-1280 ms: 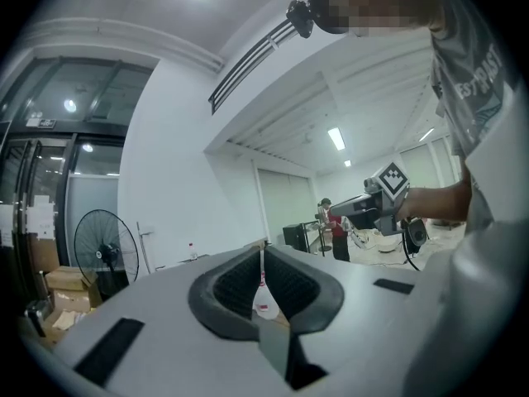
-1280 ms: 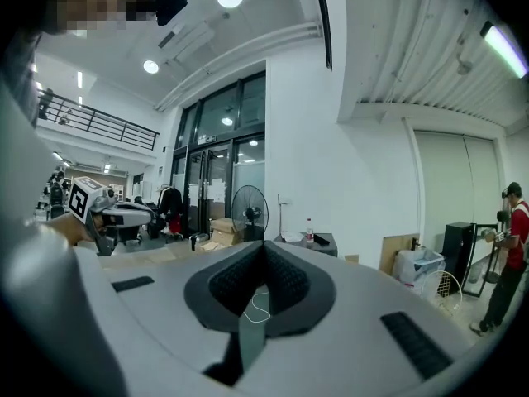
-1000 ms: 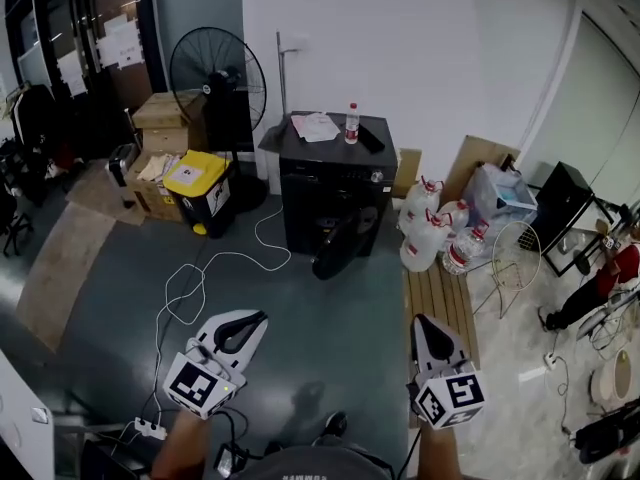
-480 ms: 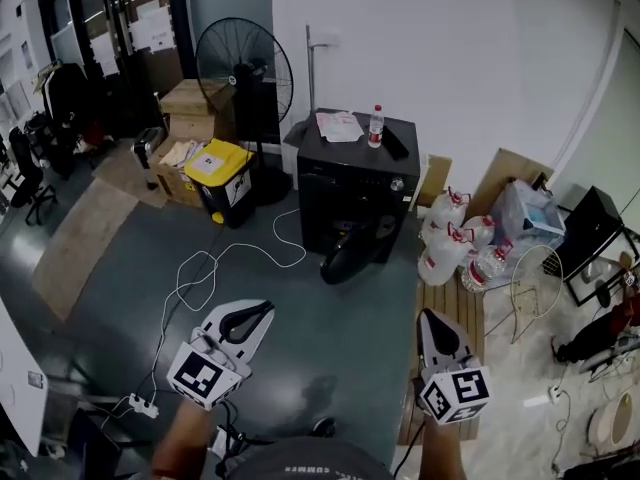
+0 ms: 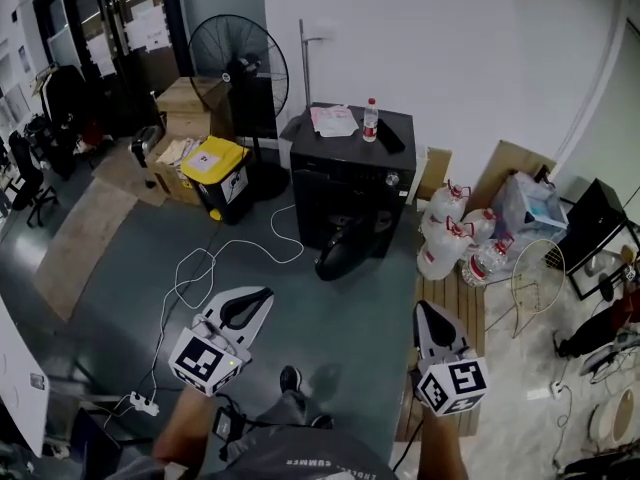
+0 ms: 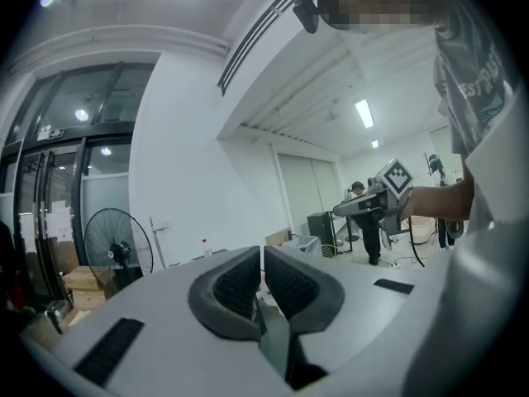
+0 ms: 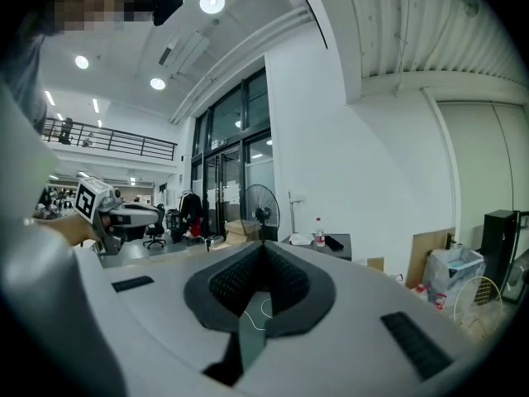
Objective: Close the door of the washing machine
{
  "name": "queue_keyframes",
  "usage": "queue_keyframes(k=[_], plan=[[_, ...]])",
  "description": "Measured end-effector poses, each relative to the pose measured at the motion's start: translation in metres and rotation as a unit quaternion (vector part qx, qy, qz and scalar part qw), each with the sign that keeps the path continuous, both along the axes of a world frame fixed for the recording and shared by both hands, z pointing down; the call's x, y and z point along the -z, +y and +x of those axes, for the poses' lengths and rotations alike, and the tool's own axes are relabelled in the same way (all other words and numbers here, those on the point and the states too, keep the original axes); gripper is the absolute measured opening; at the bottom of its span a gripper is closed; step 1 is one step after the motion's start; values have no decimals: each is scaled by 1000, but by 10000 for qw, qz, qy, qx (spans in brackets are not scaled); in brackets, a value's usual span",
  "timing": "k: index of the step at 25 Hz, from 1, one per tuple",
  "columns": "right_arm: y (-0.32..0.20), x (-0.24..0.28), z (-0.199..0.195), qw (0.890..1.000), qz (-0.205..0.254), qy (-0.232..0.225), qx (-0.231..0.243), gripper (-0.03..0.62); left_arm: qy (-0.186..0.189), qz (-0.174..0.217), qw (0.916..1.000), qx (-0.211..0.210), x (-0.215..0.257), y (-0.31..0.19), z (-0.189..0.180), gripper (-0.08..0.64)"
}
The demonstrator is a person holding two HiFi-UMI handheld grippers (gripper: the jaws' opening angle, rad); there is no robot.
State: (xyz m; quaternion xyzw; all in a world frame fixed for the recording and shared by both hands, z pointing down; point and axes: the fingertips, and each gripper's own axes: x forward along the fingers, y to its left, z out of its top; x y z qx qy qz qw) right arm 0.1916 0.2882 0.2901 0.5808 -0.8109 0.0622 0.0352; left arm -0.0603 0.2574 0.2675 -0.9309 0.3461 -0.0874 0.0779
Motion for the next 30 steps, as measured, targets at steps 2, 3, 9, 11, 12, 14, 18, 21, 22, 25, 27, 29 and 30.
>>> queue_keyframes(k=[2, 3, 9, 11, 12, 14, 18, 21, 22, 25, 27, 29, 30], plan=[[-7, 1, 3, 10000, 3, 35, -27, 18, 8, 30, 10000, -70, 1, -15, 8, 28], [-11, 1, 5, 10000, 12, 51, -54, 18, 34, 72, 9999, -117, 3, -22, 12, 28], [-40, 6, 16, 9991, 87, 173, -380, 18, 156, 147, 9987, -456, 0, -70, 27, 28], [-55, 5, 20, 9986, 50, 245, -470, 18, 199, 145, 9981, -557, -3, -88, 32, 28], [-64, 6, 22, 9983, 24, 271, -507, 18, 232, 140, 9979, -587, -4, -98, 34, 28], [-84, 9, 26, 9978, -5, 288, -603, 18, 273, 100, 9974, -665, -4, -120, 39, 28], [-120, 11, 25, 9964, -80, 335, -770, 18, 303, -1, 9961, -828, -5, -163, 40, 28], [-145, 10, 21, 9958, -159, 376, -820, 18, 333, -50, 9956, -876, -5, -192, 37, 28], [-152, 10, 20, 9954, -206, 371, -853, 18, 338, -73, 9954, -897, -5, -200, 37, 28], [-174, 8, 21, 9944, -299, 371, -945, 18, 349, -115, 9946, -970, -5, -223, 38, 28], [-187, 7, 23, 9934, -311, 376, -1033, 18, 350, -131, 9938, -1046, -7, -235, 39, 28], [-200, 4, 25, 9926, -312, 359, -1121, 18, 328, -142, 9931, -1118, -9, -248, 37, 28], [-208, 2, 25, 9922, -316, 347, -1154, 18, 320, -151, 9928, -1146, -10, -254, 36, 28]])
